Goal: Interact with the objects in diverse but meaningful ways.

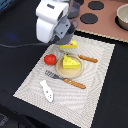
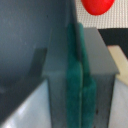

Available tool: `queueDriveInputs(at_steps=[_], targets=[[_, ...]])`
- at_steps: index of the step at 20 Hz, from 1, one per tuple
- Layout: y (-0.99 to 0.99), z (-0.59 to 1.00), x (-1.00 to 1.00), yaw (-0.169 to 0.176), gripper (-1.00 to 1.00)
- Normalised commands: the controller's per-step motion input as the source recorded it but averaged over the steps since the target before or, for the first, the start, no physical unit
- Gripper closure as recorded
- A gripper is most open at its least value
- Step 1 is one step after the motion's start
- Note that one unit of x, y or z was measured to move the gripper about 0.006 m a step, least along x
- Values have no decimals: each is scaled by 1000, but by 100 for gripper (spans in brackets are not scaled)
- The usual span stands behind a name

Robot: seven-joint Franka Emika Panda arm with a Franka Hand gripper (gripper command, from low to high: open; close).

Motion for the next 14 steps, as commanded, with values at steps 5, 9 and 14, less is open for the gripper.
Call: queueDriveInputs(at_steps=[5, 9, 14], targets=[[-103, 125, -1000, 0, 100], [9, 281, -1000, 0, 100], [11, 53, -1000, 0, 100]])
